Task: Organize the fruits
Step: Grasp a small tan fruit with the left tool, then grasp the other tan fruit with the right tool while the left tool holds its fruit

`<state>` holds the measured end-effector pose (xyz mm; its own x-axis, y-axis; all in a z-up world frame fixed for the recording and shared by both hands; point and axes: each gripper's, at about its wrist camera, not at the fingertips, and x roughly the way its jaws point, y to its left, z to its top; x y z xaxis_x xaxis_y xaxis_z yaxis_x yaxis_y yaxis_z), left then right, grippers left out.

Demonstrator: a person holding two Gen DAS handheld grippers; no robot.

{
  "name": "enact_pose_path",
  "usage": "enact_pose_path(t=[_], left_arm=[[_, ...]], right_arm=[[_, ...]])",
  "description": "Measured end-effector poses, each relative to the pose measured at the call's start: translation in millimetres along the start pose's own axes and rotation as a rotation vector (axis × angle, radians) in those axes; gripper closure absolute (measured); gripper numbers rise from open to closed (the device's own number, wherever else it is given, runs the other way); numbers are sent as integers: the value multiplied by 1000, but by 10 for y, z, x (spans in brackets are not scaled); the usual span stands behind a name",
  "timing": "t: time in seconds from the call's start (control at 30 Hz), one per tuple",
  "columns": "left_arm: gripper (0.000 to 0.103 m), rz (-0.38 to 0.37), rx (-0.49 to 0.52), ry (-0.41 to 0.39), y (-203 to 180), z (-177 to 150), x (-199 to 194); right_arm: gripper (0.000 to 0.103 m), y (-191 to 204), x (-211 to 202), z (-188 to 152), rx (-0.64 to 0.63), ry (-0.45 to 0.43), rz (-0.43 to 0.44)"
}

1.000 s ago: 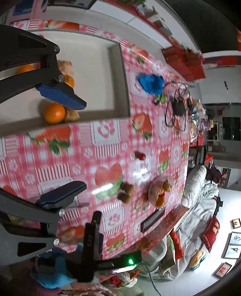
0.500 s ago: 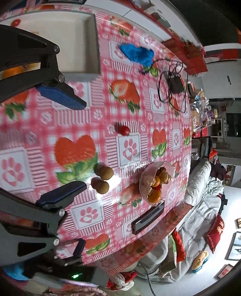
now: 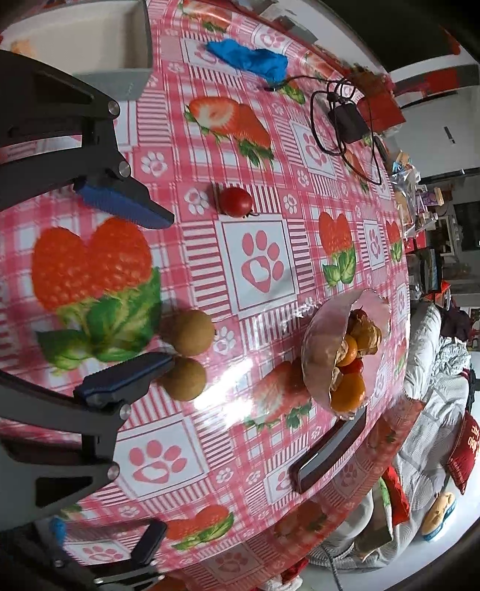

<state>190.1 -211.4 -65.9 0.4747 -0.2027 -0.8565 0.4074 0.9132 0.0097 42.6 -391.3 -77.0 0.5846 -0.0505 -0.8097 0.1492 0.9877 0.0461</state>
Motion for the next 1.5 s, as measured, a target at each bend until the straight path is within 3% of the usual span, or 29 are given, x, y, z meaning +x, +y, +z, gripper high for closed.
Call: enact_pose_path(t=[0.33, 0.43, 0.5, 0.73, 1.2, 1.5], left_arm=[[34, -7, -26, -37, -71, 128, 169], [51, -14, -16, -57, -106, 143, 167], [71, -20, -3, -59, -125, 160, 163], [70, -23, -3, -60, -66, 33, 81], [70, 26, -82, -69, 284, -814, -418], [70, 39, -98, -66, 269, -911, -464]], right_arm=[[0, 2, 2, -3, 1, -1, -1], [0, 3, 2, -4, 2, -2, -1], [0, 2, 2, -5, 2, -2, -1], [0, 2, 3, -8, 2, -2, -2], [0, 1, 6, -11, 2, -4, -2], [0, 2, 5, -13, 2, -4, -2]])
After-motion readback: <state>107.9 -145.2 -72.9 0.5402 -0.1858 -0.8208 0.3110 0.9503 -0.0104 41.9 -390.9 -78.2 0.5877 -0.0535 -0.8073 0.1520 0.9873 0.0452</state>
